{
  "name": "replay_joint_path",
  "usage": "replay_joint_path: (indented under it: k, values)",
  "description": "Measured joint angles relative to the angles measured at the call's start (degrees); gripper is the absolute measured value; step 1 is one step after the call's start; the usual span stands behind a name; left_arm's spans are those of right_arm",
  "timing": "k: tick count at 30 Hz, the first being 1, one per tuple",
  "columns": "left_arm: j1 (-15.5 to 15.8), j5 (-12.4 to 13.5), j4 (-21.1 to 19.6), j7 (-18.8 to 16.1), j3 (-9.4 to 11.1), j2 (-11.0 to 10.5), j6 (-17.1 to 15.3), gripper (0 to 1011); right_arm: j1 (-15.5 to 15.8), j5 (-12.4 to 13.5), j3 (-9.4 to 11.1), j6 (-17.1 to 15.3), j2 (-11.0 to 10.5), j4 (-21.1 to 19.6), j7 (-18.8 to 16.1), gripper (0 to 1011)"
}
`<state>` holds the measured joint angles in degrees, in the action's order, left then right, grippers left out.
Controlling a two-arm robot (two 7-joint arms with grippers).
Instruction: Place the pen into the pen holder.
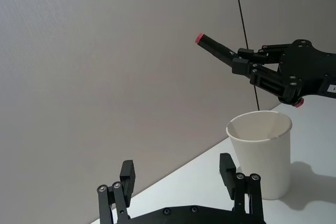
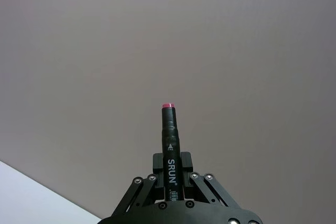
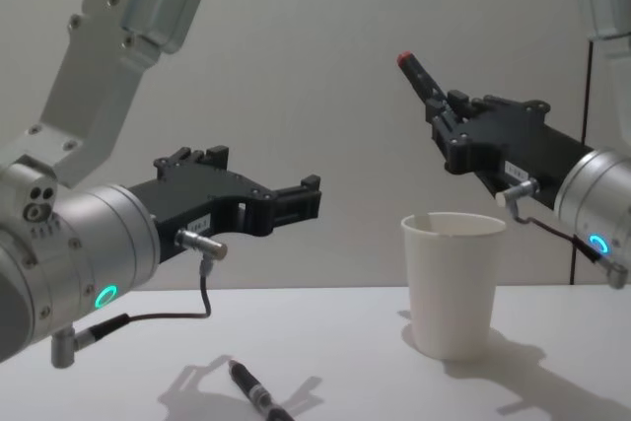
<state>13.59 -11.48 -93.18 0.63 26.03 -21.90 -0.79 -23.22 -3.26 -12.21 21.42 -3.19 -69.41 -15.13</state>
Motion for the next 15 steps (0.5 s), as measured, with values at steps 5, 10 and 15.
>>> replay_joint_path:
  k: [5, 10, 15]
  values:
    - [0.00, 0.00, 0.00, 0.00, 0.00, 0.00, 0.00, 1001, -0.97, -0.45, -0.04, 2.06, 0.24, 2.09, 0.30, 179]
    - [0.00, 0.00, 0.00, 0.00, 0.00, 0.00, 0.00, 1001, -2.07, -0.81, -0.07, 3.86, 0.53, 4.35, 0.64, 179]
    - [0.00, 0.00, 0.00, 0.00, 0.00, 0.00, 0.00, 1001, -3.01, -0.94, -0.12, 5.11, 0.80, 6.23, 0.86, 179]
